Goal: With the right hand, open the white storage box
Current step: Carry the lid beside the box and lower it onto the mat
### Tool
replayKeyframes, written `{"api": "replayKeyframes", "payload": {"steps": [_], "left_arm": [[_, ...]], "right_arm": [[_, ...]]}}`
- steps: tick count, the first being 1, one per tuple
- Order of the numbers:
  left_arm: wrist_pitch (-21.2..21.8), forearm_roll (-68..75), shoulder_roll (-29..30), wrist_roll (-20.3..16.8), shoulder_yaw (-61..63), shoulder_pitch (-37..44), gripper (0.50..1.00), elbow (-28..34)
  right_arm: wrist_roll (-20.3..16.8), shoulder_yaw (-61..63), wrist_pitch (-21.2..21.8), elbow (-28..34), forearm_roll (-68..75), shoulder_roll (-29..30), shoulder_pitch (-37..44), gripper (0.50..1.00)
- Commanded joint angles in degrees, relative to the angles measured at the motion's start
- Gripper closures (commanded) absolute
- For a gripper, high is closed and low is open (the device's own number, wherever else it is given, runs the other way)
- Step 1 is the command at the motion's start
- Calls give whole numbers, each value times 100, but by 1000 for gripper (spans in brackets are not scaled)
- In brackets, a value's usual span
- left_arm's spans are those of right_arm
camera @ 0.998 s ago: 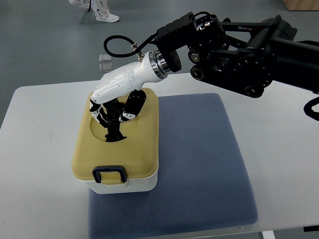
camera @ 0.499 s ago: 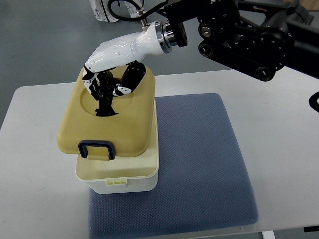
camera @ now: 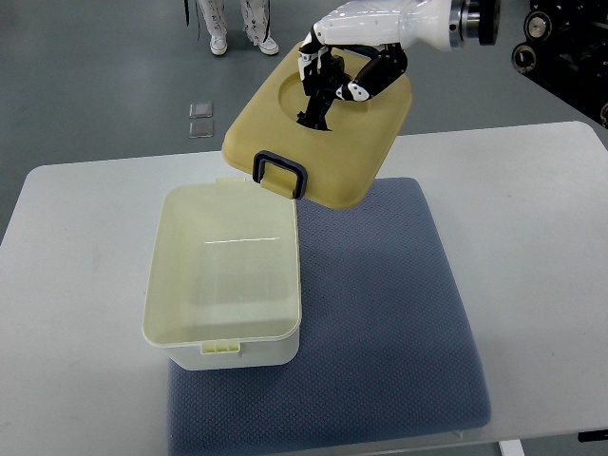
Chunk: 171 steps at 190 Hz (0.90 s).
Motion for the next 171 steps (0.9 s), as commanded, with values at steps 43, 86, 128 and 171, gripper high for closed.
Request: {"api": "replayKeyframes", "payload": {"steps": [43, 86, 128, 171], "left_arm": [[0, 0, 0, 2, 0, 1, 500, -8], [0, 0, 0, 2, 0, 1, 500, 0], [0, 0, 0, 2, 0, 1, 500, 0], [0, 0, 0, 2, 0, 1, 500, 0]], "right_arm": [[3, 1, -775, -362, 1, -215, -1185, 991], [3, -17, -925, -371, 1, -188, -1599, 991], [3, -105, -1021, -397, -8, -83, -1739, 989], [108, -114, -1021, -380, -34, -56, -1968, 989]]}}
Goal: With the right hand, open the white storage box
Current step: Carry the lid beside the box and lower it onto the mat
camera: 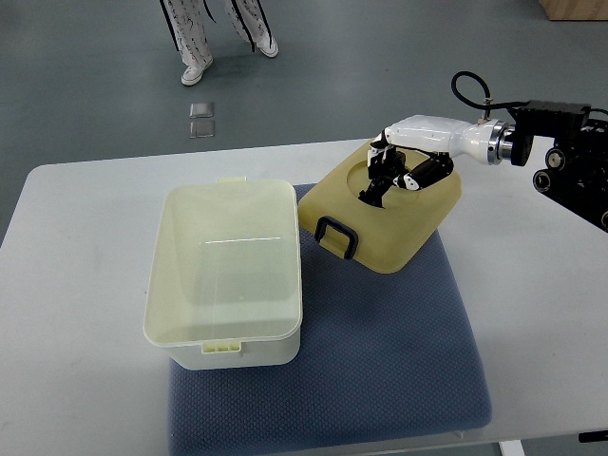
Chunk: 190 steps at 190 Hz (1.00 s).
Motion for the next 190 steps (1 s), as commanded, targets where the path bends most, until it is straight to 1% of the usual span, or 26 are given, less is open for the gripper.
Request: {"api": "replayKeyframes", "payload": {"steps": [1, 97, 136, 140, 150, 151, 152, 153, 154, 155, 156, 157, 158, 159, 160, 161, 162, 163, 164, 165, 166, 167, 168, 171, 181, 190], "left_arm": [[0, 0, 0, -1, 0, -1, 500, 1], [0, 0, 0, -1, 0, -1, 500, 1], [0, 0, 0, -1, 0, -1, 500, 1], [0, 0, 0, -1, 0, -1, 500, 1], [0, 0, 0, -1, 0, -1, 500, -7], [0, 0, 0, -1, 0, -1, 500, 1], [0, 0, 0, -1, 0, -1, 500, 1], [0, 0, 0, -1, 0, -1, 500, 1], [0, 0, 0, -1, 0, -1, 500, 1], [0, 0, 0, -1, 0, -1, 500, 1], [0, 0, 0, -1, 0, -1, 500, 1], [0, 0, 0, -1, 0, -1, 500, 1], [0, 0, 0, -1, 0, -1, 500, 1], [0, 0, 0, -1, 0, -1, 500, 1], [0, 0, 0, -1, 0, -1, 500, 1], [0, 0, 0, -1, 0, -1, 500, 1], [0, 0, 0, -1, 0, -1, 500, 1], [0, 0, 0, -1, 0, -1, 500, 1], [0, 0, 0, -1, 0, -1, 500, 1], [0, 0, 0, -1, 0, -1, 500, 1], [0, 0, 0, -1, 0, -1, 500, 1], [0, 0, 0, -1, 0, -1, 500, 1], [0, 0, 0, -1, 0, -1, 500, 1], [0, 0, 0, -1, 0, -1, 500, -7], [0, 0, 0, -1, 0, -1, 500, 1], [0, 0, 0, -1, 0, -1, 500, 1]], "right_arm": [[82, -5, 8, 14, -14, 12, -91, 989], [145, -251, 8, 58, -67, 179, -310, 979], [145, -260, -1, 49, -75, 293, -451, 963], [145, -260, 8, 49, -75, 293, -460, 953], [145, -234, -9, 32, -58, 302, -486, 895], [145, -234, -18, 32, -32, 302, -486, 877], [145, -234, -18, 32, -31, 302, -486, 877], [145, -225, -18, 23, -23, 311, -495, 853], [145, -225, -18, 23, -23, 311, -495, 852], [145, -216, -27, 23, -5, 311, -495, 826], [145, -216, -27, 23, -5, 311, -495, 826], [145, -216, -44, 23, 12, 320, -495, 800], [145, -216, -45, 23, 13, 320, -495, 799], [145, -207, -53, 23, 13, 337, -486, 773], [145, -207, -53, 23, 13, 337, -486, 773], [145, -207, -71, 14, 21, 346, -495, 744], [145, -207, -71, 14, 21, 346, -495, 744], [145, -199, -88, 14, 21, 364, -495, 718], [145, -199, -88, 14, 21, 364, -495, 718], [145, -199, -106, 14, 21, 390, -495, 693], [145, -199, -106, 14, 21, 390, -495, 693], [145, -199, -123, 5, 21, 408, -495, 673], [145, -199, -124, 5, 21, 408, -495, 673], [145, -190, -150, 5, 21, 434, -495, 642], [145, -190, -150, 5, 21, 460, -512, 609], [145, -181, -150, 14, 30, 443, -512, 605]]}}
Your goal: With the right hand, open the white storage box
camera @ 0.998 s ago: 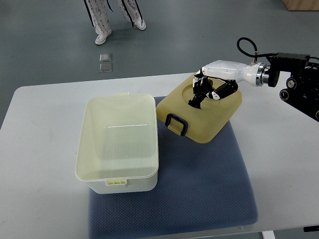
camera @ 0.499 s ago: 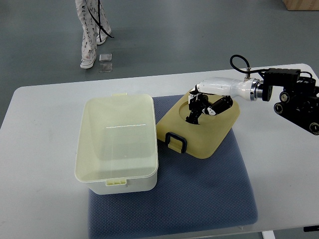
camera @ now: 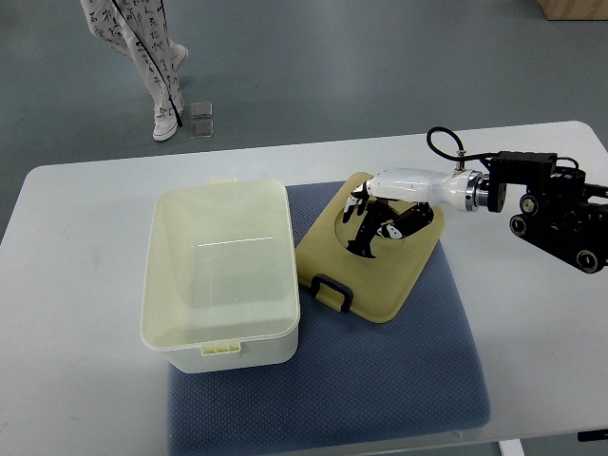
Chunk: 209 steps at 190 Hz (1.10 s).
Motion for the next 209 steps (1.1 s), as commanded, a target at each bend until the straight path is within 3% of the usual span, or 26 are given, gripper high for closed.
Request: {"api": "replayKeyframes", "payload": {"steps": [1, 55, 134, 209], "left_arm": [[0, 0, 0, -1, 0, 1, 500, 1], [0, 0, 0, -1, 0, 1, 500, -8], [0, 0, 0, -1, 0, 1, 500, 1], [0, 0, 0, -1, 0, 1, 500, 1]], "right_arm": [[-1, 17, -23, 5, 14, 23, -12, 605], [-1, 70, -23, 31, 937, -57, -48, 591], [-1, 1256, -14, -39, 4620, 260, -329, 576], [-64, 1713, 74, -1120, 7458, 717, -821, 576]]}}
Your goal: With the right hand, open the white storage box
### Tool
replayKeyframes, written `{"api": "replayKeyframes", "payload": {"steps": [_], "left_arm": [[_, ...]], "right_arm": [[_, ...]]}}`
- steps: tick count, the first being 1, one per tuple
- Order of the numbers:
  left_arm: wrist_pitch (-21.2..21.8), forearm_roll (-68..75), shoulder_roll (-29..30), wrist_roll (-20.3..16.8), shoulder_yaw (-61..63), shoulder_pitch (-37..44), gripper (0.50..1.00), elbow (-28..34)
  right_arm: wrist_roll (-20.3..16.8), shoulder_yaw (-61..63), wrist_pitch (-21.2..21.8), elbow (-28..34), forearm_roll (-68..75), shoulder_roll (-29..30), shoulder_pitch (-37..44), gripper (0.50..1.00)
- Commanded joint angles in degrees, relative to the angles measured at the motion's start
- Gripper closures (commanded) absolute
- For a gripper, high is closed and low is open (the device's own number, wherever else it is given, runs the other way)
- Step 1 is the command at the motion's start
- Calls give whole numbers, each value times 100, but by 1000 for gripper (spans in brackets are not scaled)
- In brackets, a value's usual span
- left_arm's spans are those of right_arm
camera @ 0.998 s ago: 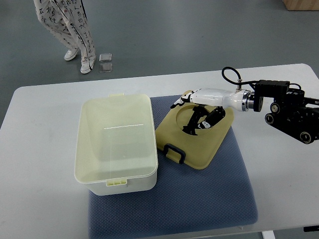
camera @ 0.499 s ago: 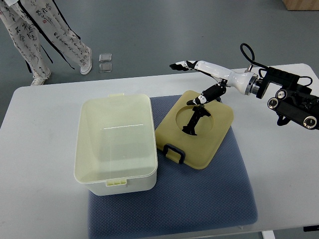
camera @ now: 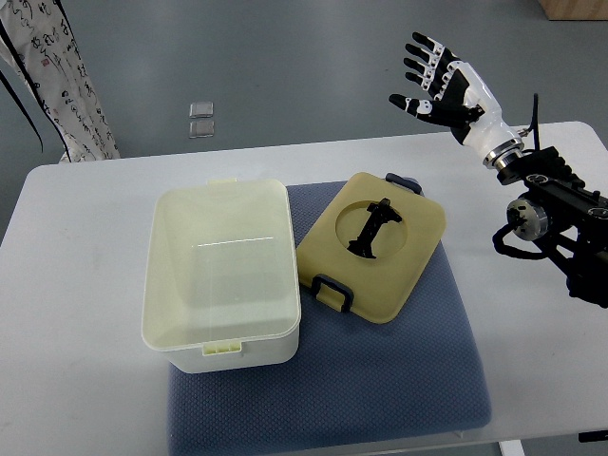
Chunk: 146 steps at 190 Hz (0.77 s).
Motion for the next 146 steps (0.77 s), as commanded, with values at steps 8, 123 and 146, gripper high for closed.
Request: {"api": "replayKeyframes", "payload": {"steps": [8, 123, 146], "left_arm": [[0, 0, 0, 1, 0, 0, 500, 1], [0, 0, 0, 1, 0, 0, 500, -8], [0, 0, 0, 1, 0, 0, 500, -8]], "right_arm": [[-204, -42, 103, -207, 824, 48, -98, 576], [-81, 20, 24, -295, 1061, 478, -389, 570], [-64, 20, 15, -312, 1079, 496, -415, 570]]}}
